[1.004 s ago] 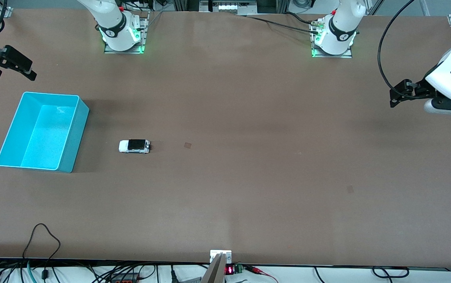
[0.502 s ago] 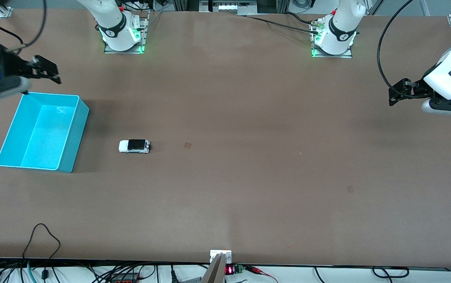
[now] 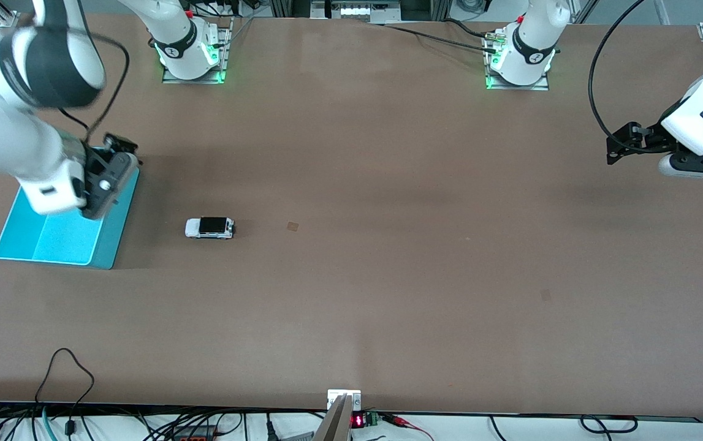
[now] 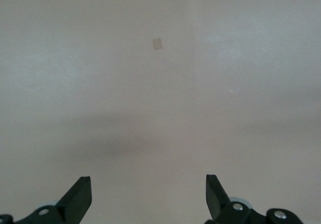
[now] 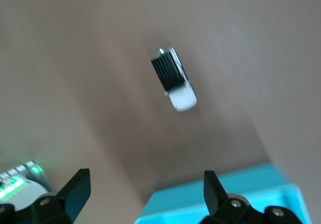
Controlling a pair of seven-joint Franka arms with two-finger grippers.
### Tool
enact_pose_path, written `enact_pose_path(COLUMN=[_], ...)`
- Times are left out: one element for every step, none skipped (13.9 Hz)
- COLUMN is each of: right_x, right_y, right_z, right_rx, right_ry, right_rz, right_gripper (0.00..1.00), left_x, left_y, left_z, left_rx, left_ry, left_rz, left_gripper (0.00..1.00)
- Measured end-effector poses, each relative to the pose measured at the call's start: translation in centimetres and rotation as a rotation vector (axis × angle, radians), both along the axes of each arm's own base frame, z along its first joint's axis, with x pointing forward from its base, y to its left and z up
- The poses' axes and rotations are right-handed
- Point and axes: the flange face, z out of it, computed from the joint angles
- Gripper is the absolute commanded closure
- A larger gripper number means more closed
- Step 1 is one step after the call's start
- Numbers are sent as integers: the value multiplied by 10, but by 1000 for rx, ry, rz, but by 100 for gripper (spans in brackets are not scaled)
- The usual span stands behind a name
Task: Wind and store white jeep toy
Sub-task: 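Move the right gripper over the rolled jeep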
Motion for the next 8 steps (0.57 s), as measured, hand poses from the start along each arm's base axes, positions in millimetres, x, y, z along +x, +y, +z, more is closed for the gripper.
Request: enact_pose_path(right_x=[7,14,18,18,15,9,2,-5], right_y=[4,11,21,33,47,61,73,79], right_z=[-16,-29,-42,-57,-74,-92,-110,-127], right_rx=[28,47,60,67,68,68,67,66], right_ry=[-8,-32,-63,-92,-122,-151,-181,-207], right_rz=[78,153,219,267,300,324,341,350], right_gripper=[0,0,0,0,0,0,0,0], left_x=[0,0,0,0,0,0,0,0], left_y=[0,0,0,0,0,-1,-1,-1], left_z=[0,0,0,0,0,1,1,1], left_rx=[0,0,0,0,0,0,0,0], left_ry=[1,2,2,2,2,2,2,1], left_rz=[0,0,-1,-1,-1,-1,-1,-1], left_gripper=[0,0,0,0,0,0,0,0])
